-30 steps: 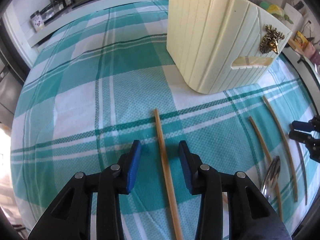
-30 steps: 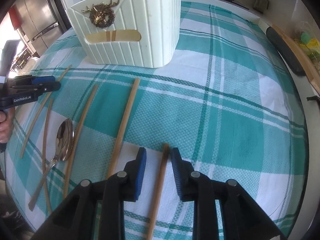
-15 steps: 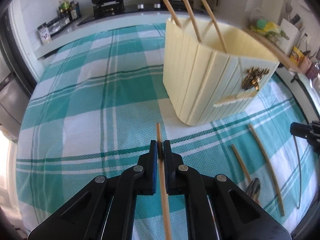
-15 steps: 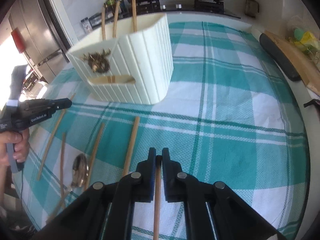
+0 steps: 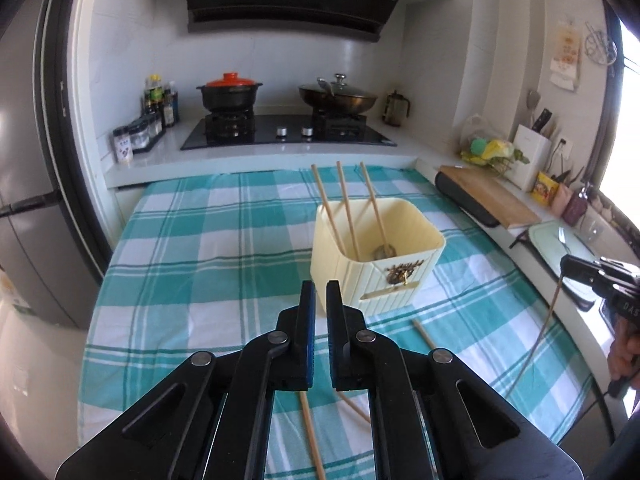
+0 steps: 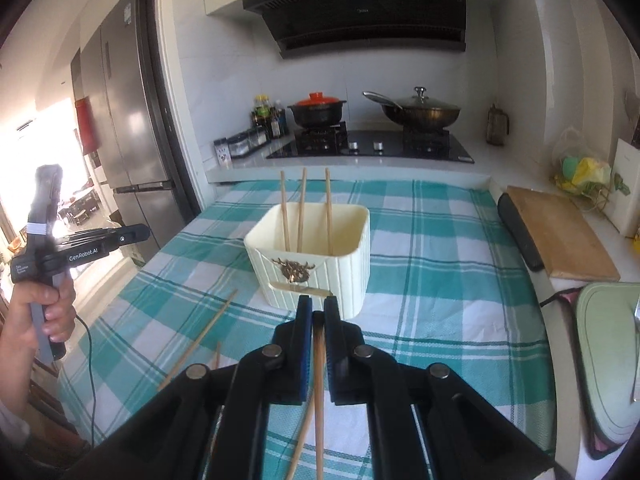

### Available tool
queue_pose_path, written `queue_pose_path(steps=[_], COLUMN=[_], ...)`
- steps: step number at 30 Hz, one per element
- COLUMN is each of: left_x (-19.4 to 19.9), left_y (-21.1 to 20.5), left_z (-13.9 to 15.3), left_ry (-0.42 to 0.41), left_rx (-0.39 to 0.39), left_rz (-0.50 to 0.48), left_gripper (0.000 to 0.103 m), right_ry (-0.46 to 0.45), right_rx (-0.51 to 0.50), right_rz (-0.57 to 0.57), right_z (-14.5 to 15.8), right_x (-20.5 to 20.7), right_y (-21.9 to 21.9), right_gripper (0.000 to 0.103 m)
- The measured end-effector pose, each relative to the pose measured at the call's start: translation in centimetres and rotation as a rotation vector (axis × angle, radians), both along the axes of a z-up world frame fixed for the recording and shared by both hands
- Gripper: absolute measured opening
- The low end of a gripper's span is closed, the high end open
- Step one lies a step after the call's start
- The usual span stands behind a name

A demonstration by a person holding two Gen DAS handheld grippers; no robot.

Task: Organize utensils
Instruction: 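Lift both chopsticks and drop them into the cream caddy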

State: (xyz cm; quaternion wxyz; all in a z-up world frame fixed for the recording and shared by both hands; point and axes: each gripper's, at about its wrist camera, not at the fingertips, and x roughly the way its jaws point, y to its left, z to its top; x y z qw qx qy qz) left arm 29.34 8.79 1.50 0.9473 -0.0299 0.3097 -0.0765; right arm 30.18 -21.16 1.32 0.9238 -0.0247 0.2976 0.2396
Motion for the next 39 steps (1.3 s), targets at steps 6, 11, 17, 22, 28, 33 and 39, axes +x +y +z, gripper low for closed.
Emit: queue_pose_path(steps=[6,11,17,22,28,33,39], left_x=[3.1,8.1,12.9,14.6,13.6,9.3,3.2], left_y=[0.5,-0.5,-1.1,-2.1,-1.8,-0.4,1.2], left_z=[-4.1,-10.7,-15.9,-17.7,-15.9,-8.7,-0.4], left_ry=[0.149,0.321,0.452,0.52,0.446,0.249,0.034], left_rx=[-0.003,0.066,0.133,0.159,0.113,0.015,-0.062], left_rz=[-0.011,0.01,0.064,0.044,0.065,0.078,0.067], left_gripper=[0.013,0.02,0.035,0.015,0.003,0.002,0.002], right_ry=[-0.05,-0.077,-0.103,-0.116,-0.126,-0.134,-0.153], right_rx=[0.026,0.052,0.065,0.069,0.08,0.091,0.095], right_rz=[-0.001,-0.018,-0.033,-0.042,-0.044,-0.034,-0.014], right_z=[1.9,2.9,4.0,4.6,5.0,5.2,5.8], right_x=[-1.9,-2.8,-3.5,-4.1,-4.4,-4.4,-4.5], right_y=[0.0,-0.7,-1.7,-2.4,-2.9,-3.0,-2.4], right_gripper=[0.006,0.006,0.006,0.006,0.006,0.006,0.006])
